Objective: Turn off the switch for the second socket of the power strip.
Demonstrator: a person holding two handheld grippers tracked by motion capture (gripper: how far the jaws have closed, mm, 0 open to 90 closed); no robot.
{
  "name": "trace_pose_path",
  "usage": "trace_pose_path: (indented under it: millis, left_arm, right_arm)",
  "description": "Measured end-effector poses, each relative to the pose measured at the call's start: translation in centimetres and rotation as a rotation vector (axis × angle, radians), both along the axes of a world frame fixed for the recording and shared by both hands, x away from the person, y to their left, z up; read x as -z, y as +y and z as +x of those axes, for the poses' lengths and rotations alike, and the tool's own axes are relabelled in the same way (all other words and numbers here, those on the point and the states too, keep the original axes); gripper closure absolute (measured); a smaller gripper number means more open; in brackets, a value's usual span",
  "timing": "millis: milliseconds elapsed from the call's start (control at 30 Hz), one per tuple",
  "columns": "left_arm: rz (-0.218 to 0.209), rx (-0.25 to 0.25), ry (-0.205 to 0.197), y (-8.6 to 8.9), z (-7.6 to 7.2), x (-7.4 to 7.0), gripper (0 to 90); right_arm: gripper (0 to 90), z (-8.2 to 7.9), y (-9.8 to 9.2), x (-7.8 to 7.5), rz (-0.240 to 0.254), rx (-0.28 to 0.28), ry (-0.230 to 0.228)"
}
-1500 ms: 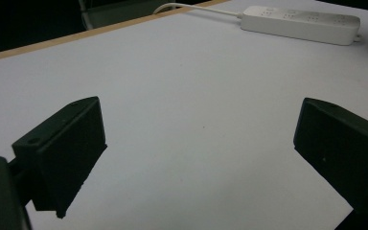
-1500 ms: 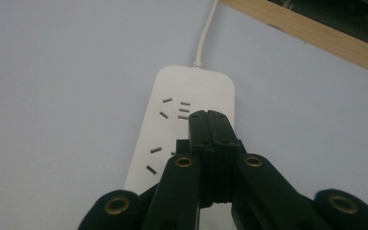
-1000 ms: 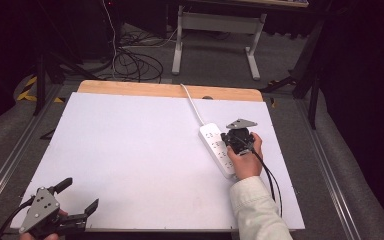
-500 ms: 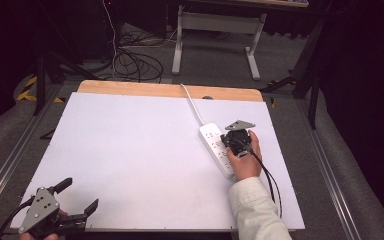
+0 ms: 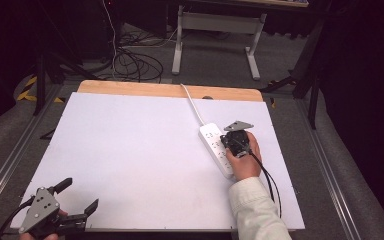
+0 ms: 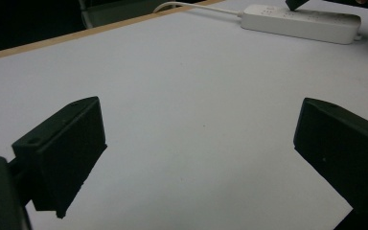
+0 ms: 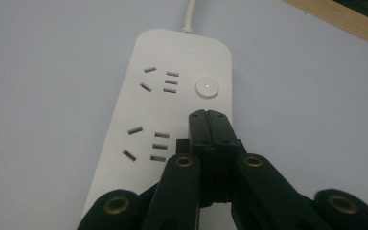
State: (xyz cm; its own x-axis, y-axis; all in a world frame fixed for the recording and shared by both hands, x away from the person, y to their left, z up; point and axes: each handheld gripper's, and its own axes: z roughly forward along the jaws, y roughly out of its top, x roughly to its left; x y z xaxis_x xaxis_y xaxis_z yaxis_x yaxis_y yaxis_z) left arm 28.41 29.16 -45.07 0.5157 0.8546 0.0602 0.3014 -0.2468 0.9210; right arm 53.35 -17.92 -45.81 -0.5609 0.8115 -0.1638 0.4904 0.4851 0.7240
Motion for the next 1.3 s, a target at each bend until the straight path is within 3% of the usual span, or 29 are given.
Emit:
trace_pose_path:
  millis: [733,800,933,1300]
  left_arm:
    - [0.007,0.002,-0.002,0.01,-0.05,-0.04,4.3]
    - [0.003,0.002,0.000,-0.03,-0.06,-0.02,4.3]
    - [0.006,0.004,-0.003,0.02,-0.08,-0.06,4.3]
    - [0.005,0.004,-0.004,0.02,-0.10,-0.05,4.3]
  right_arm:
    - [90.0,0.01,-0.03,0.17,0.010,0.002,0.004]
    - [90.0,0.03,0.11,0.21,0.030,-0.005,0.014]
    - [90.0,-0.12,0.57,0.23,-0.010,0.001,-0.007]
    - [90.0,-0.13,0.10,0.46,0.040,0.008,-0.005]
